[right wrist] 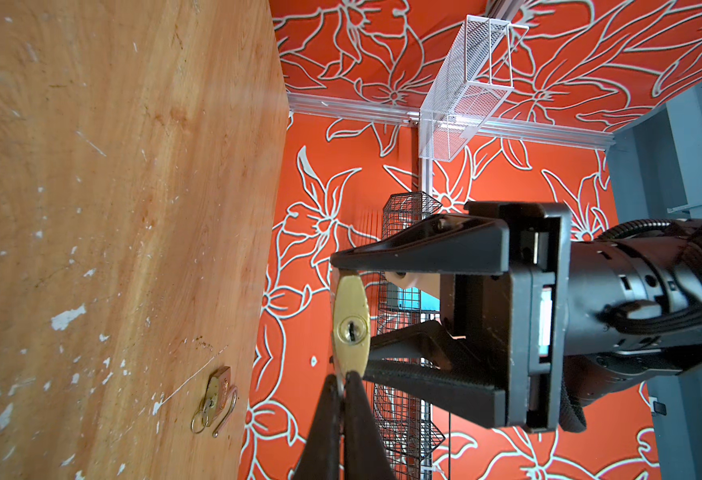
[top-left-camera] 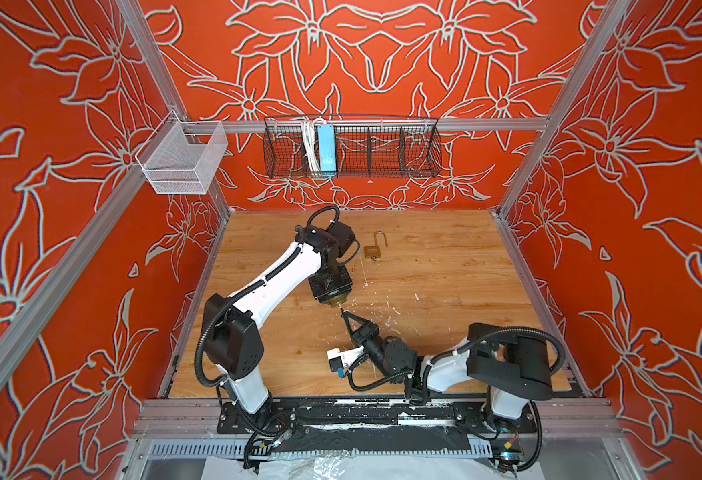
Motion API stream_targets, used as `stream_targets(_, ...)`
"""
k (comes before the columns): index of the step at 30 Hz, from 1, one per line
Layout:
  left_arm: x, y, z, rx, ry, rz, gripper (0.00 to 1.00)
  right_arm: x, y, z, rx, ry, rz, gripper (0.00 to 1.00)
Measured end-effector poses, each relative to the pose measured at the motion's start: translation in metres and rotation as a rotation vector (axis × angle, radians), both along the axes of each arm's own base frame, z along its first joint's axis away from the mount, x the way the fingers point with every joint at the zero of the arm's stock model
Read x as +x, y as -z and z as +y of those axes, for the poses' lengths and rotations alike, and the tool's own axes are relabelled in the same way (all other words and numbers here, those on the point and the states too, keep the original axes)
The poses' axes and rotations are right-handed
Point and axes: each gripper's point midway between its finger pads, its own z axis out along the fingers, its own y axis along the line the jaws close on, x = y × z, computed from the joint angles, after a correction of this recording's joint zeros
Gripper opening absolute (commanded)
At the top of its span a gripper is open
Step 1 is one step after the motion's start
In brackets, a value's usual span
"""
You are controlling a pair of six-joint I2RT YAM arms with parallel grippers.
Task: Unlock with the key
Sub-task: 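Hold the padlock with the left gripper while right aligns key with keyhole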
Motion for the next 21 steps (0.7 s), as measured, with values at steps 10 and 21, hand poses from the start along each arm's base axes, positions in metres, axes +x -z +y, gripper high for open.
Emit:
stream_targets(10,0.0002,0.0001,0.0005,0.003,0.0,-0.001,0.0,-0.0017,-0.003,0.0014,0.008,-0.005,-0.003,0.0)
stream_targets(21,0.0001,0.0,0.0001,0.002,0.0,-0.001,0.0,-0.0001,-0.0049,0.0014,0.013,0.0,-0.004,0.0)
